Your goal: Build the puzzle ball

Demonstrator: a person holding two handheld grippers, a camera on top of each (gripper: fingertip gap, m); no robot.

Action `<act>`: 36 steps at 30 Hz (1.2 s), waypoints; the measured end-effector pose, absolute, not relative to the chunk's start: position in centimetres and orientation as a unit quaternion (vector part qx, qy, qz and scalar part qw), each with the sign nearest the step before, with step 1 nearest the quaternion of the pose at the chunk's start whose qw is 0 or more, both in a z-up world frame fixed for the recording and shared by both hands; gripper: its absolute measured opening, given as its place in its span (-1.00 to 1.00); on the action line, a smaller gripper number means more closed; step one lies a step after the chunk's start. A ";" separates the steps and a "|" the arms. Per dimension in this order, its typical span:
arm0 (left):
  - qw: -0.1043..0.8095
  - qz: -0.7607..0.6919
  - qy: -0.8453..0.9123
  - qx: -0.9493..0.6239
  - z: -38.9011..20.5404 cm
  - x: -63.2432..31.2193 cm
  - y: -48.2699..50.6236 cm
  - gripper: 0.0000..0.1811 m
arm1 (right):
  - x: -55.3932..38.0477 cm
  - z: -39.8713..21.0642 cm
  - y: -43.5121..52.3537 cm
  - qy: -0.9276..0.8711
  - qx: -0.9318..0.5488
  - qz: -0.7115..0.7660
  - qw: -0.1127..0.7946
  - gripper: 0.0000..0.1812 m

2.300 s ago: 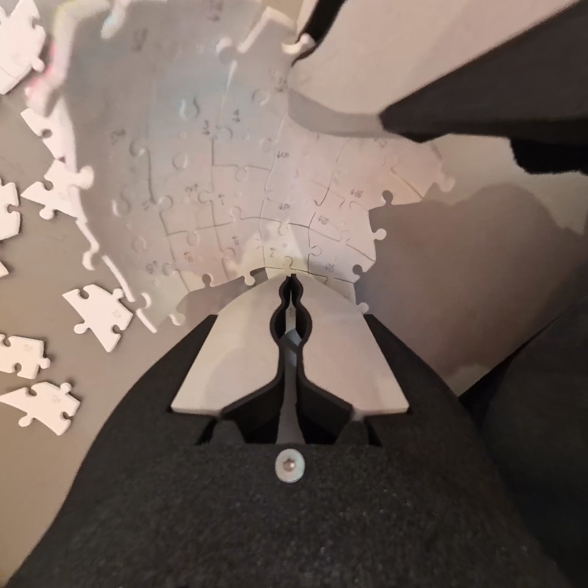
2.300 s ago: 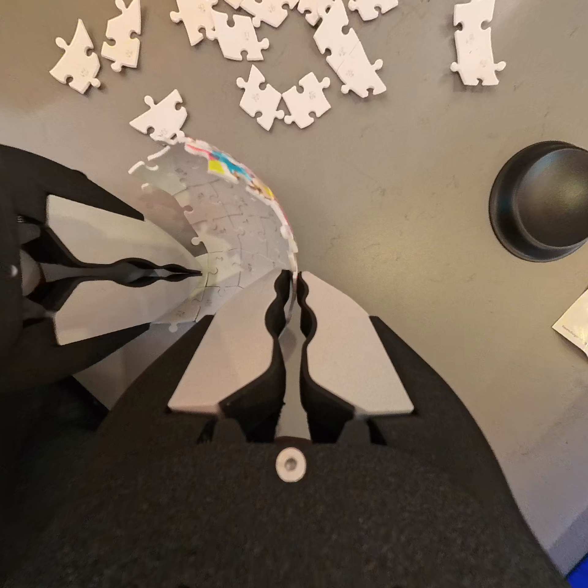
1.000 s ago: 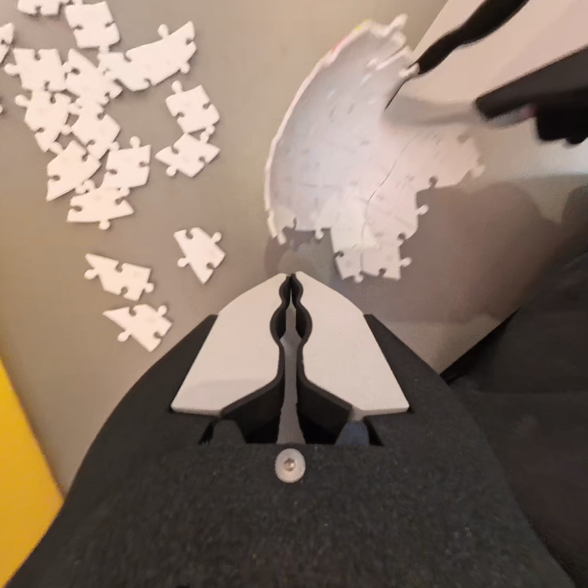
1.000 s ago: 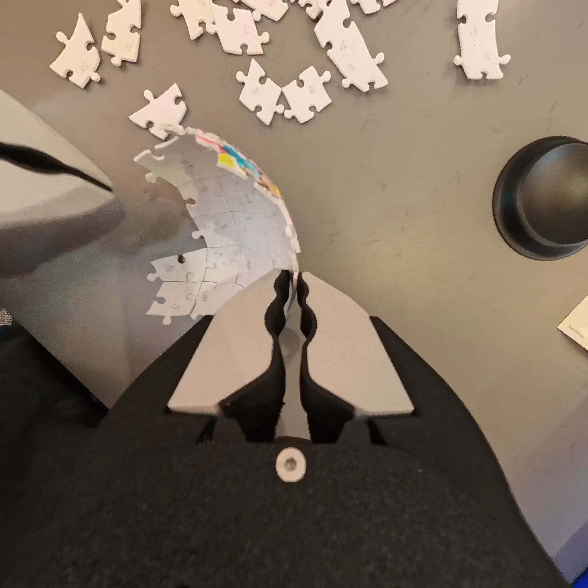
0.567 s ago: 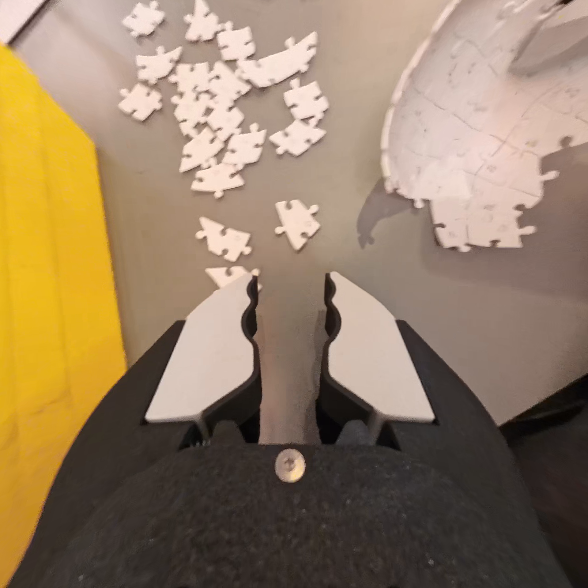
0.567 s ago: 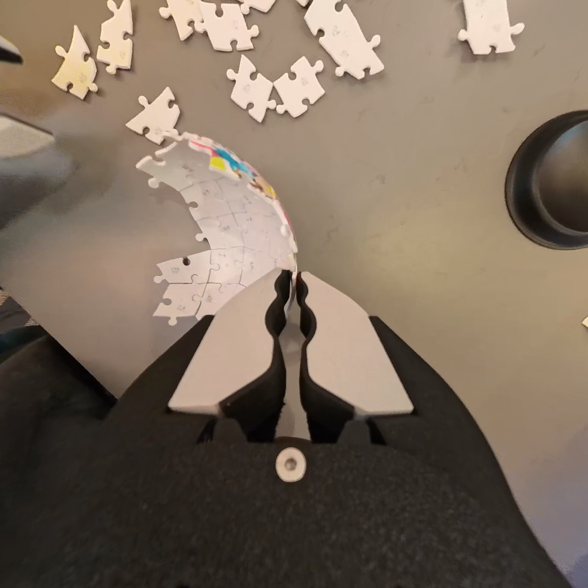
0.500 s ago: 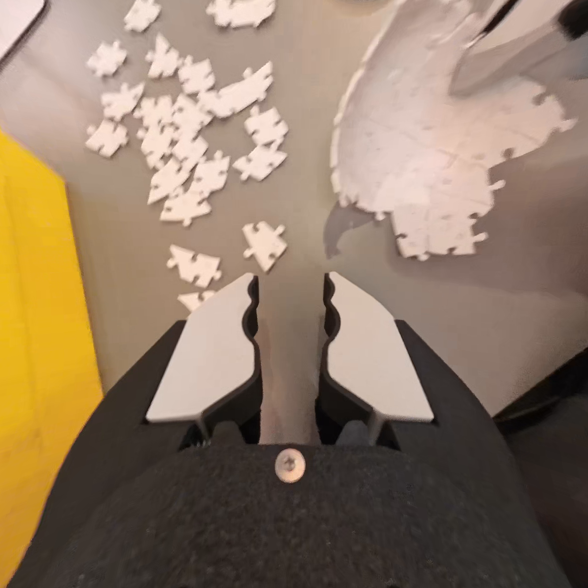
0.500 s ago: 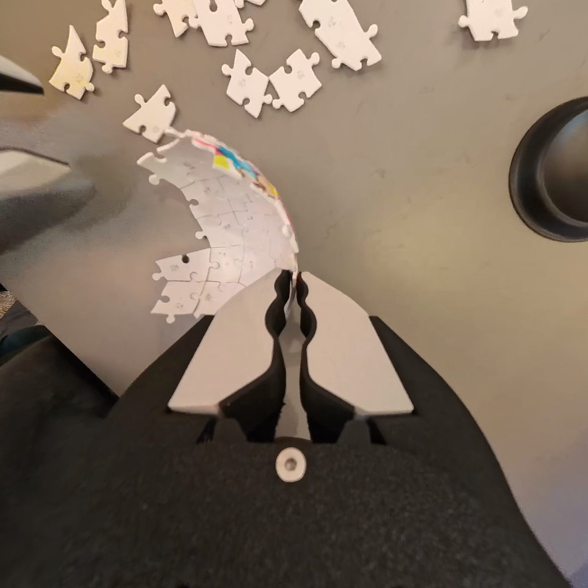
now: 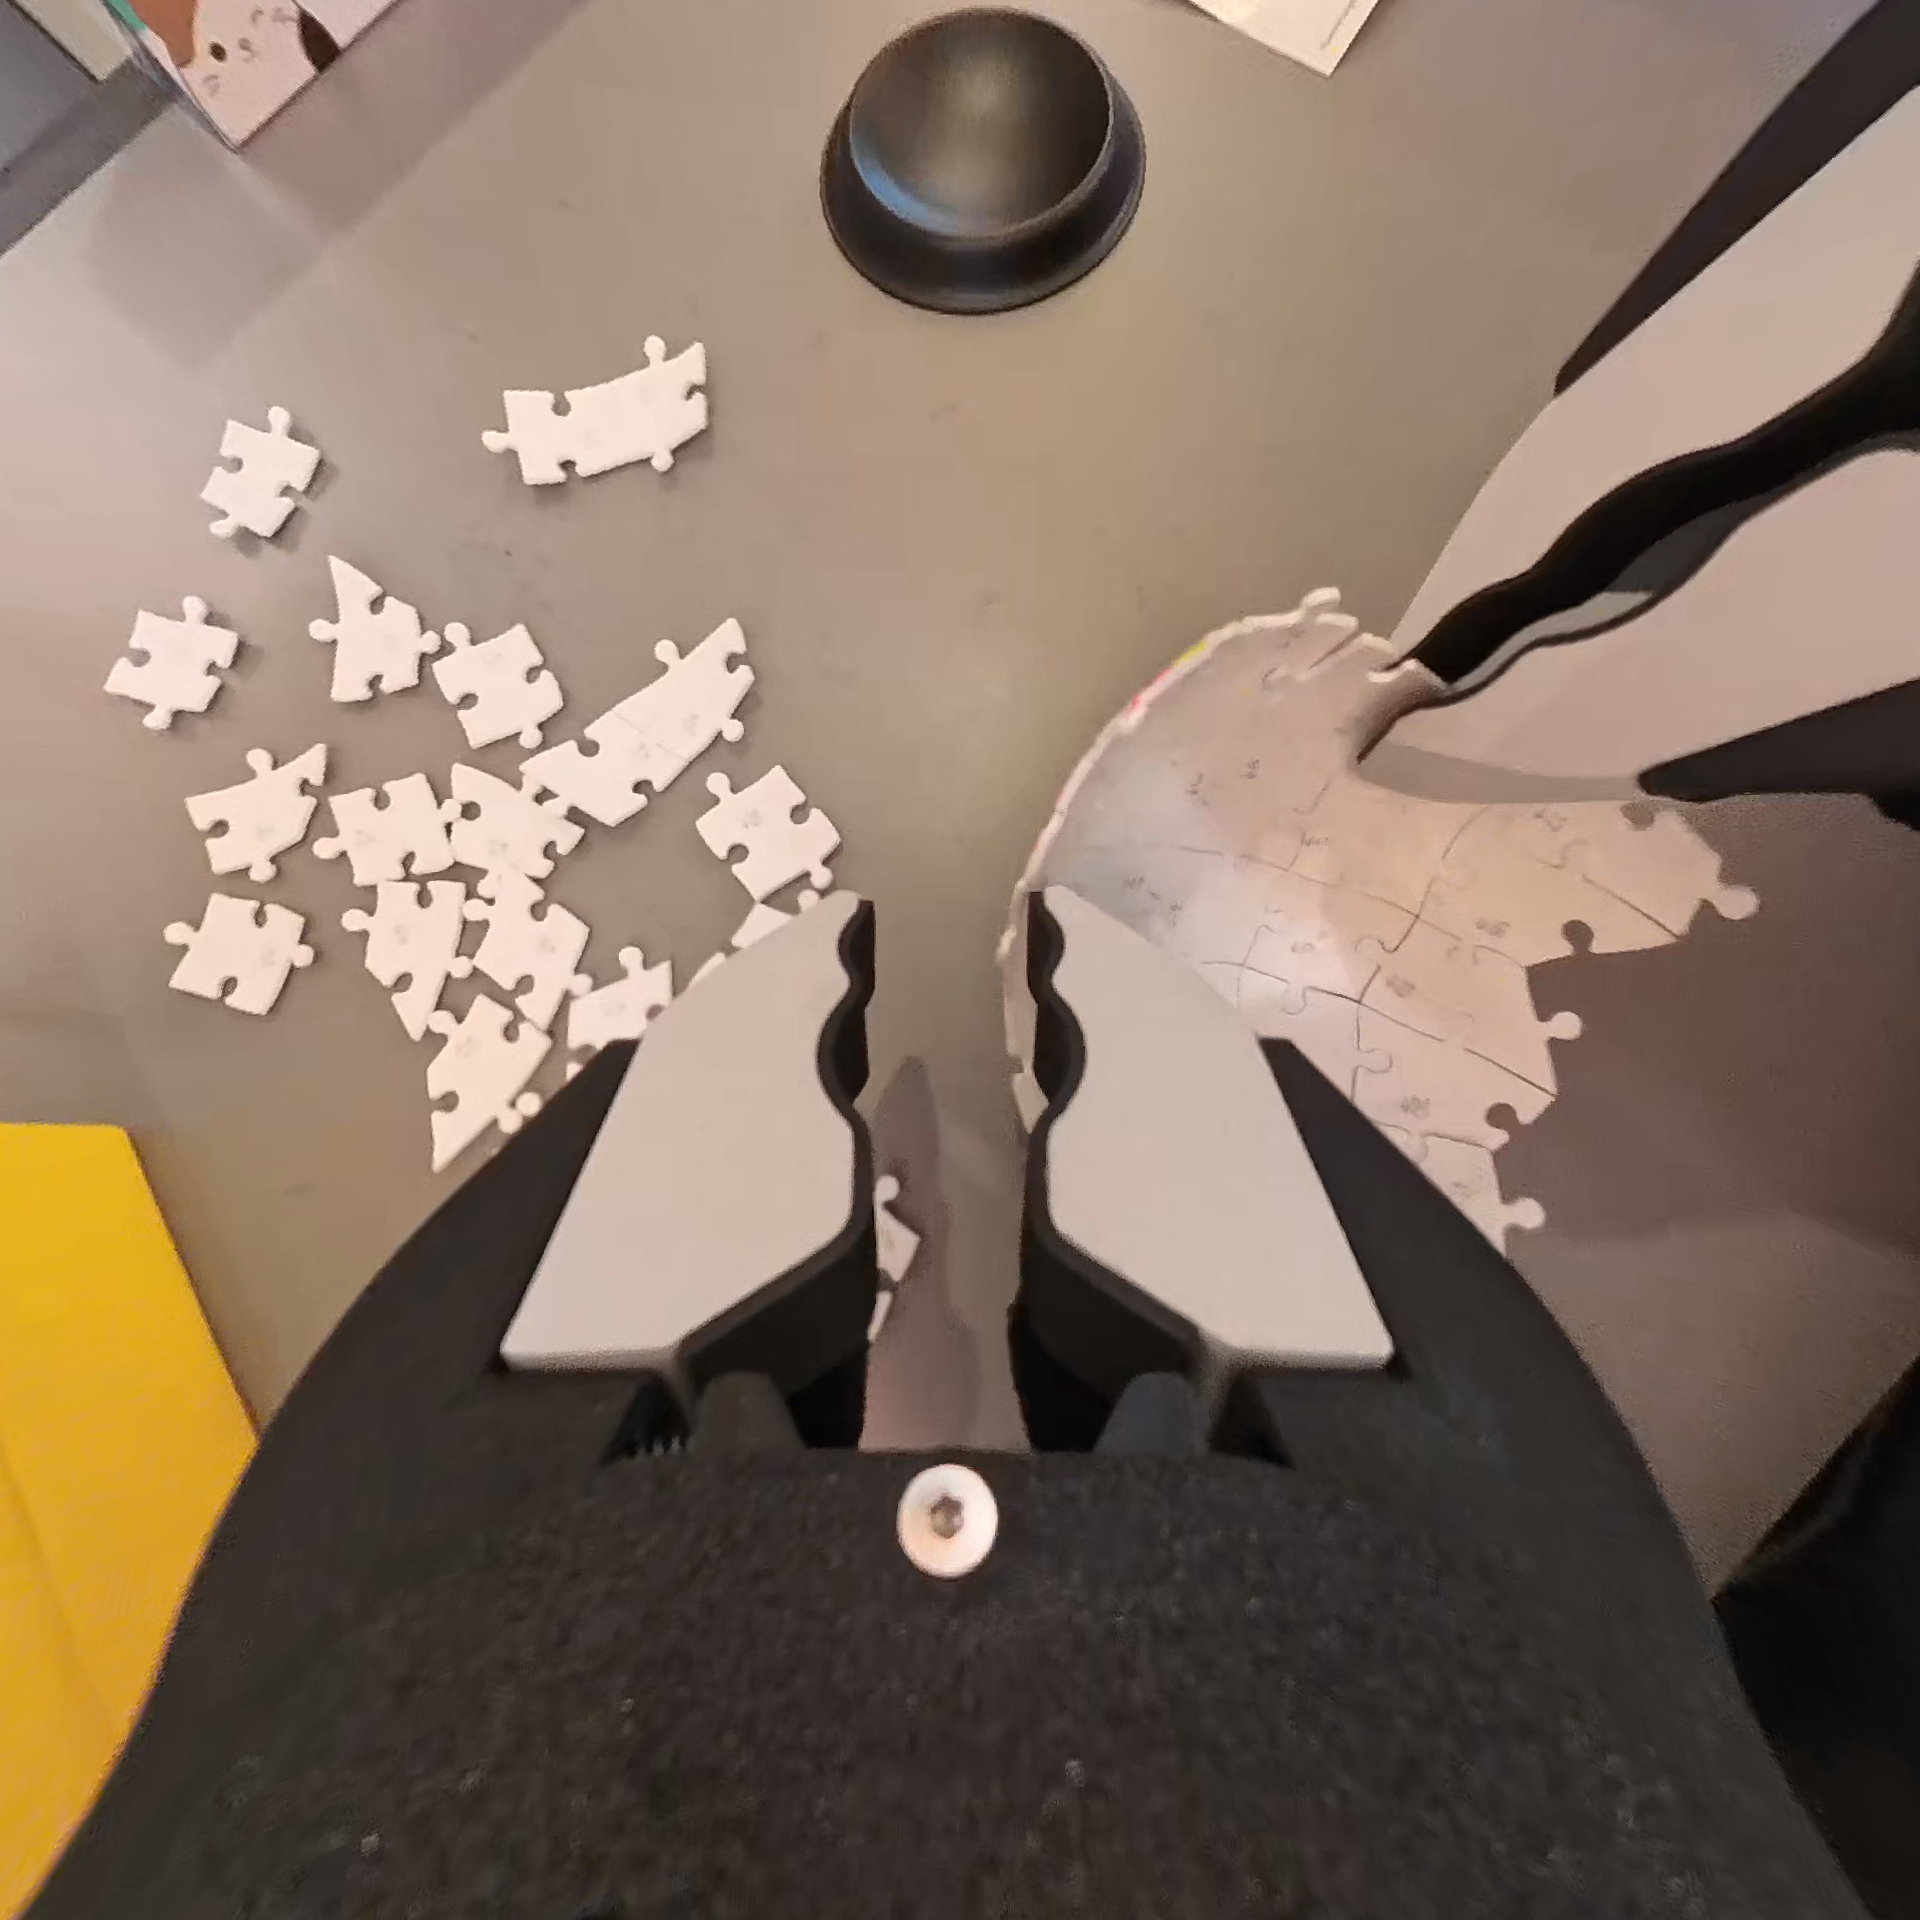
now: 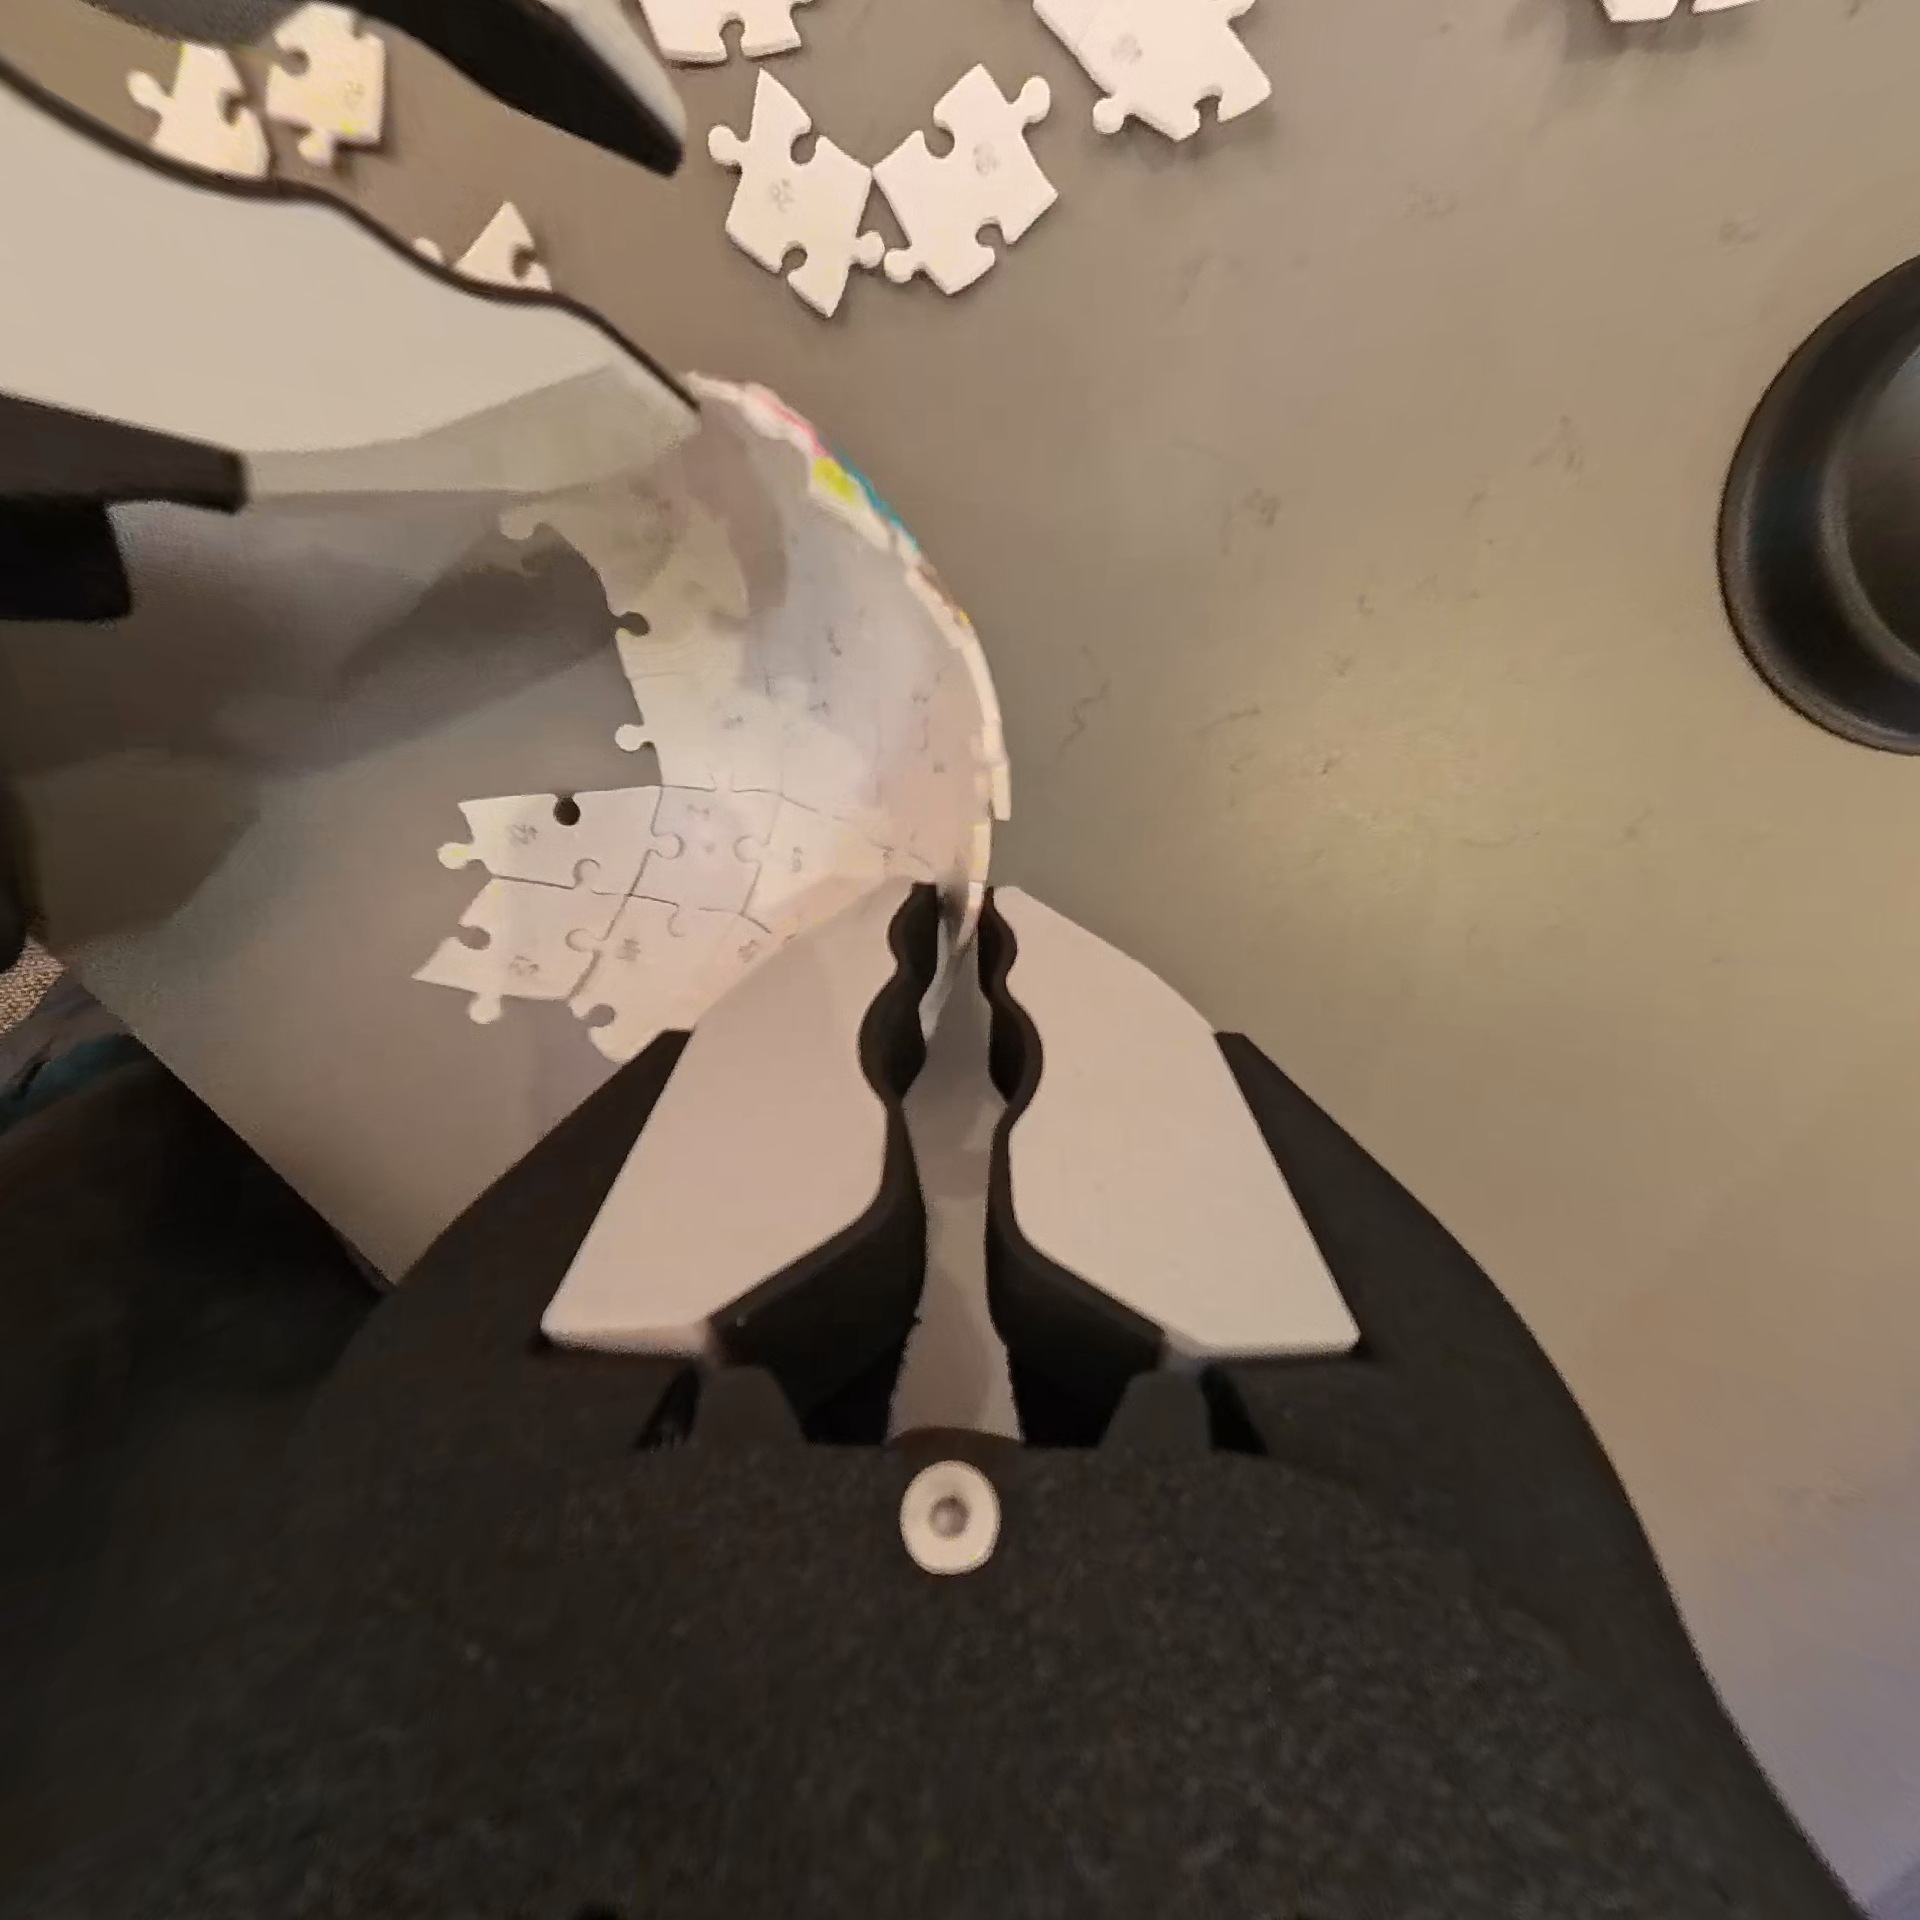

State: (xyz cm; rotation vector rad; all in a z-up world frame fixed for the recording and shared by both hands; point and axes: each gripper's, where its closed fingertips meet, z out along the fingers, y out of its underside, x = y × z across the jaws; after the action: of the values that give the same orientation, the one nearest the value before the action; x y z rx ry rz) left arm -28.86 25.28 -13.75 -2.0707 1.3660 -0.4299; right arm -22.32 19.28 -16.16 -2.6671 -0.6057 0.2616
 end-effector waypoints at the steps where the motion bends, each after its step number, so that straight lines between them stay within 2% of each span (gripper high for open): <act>1: 0.302 -0.164 0.524 -0.779 -14.0 -28.7 25.3 -0.75 | -22.3 -16.2 19.3 -0.217 -0.952 0.095 0.196 -0.91; 4: 0.288 -0.178 0.552 -0.762 -14.7 -28.1 24.7 -0.93 | -22.4 -16.5 19.3 -0.219 -0.950 0.105 0.194 -0.90; 12: 0.266 -0.200 0.562 -0.757 -15.6 -28.1 24.3 -0.95 | -22.0 -16.7 19.9 -0.210 -0.946 0.149 0.198 -0.90; 16: 0.258 -0.202 0.565 -0.757 -16.1 -28.3 24.2 -0.93 | -21.5 -16.4 20.7 -0.239 -0.933 0.172 0.206 -0.83; 22: 0.254 -0.200 0.566 -0.759 -16.4 -28.5 24.1 -0.94 | -21.5 -14.9 23.5 -0.284 -0.894 0.279 0.207 -0.85; 25: 0.255 -0.201 0.564 -0.759 -16.3 -28.4 24.0 -0.94 | -22.3 -14.8 22.8 -0.291 -0.877 0.361 0.126 -0.83; 33: 0.250 -0.198 0.561 -0.764 -16.8 -28.4 24.1 -0.92 | -22.4 -17.1 22.7 -0.303 -0.891 0.331 0.074 -0.83; 36: 0.249 -0.201 0.559 -0.765 -16.9 -28.4 24.1 -0.91 | -22.8 -17.5 22.1 -0.307 -0.891 0.331 0.059 -0.91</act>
State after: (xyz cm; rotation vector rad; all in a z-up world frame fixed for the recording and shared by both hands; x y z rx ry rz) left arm -28.43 24.06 -16.92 -2.0830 1.5238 -0.5489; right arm -22.80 22.07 -17.49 -2.6966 -0.9291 1.0013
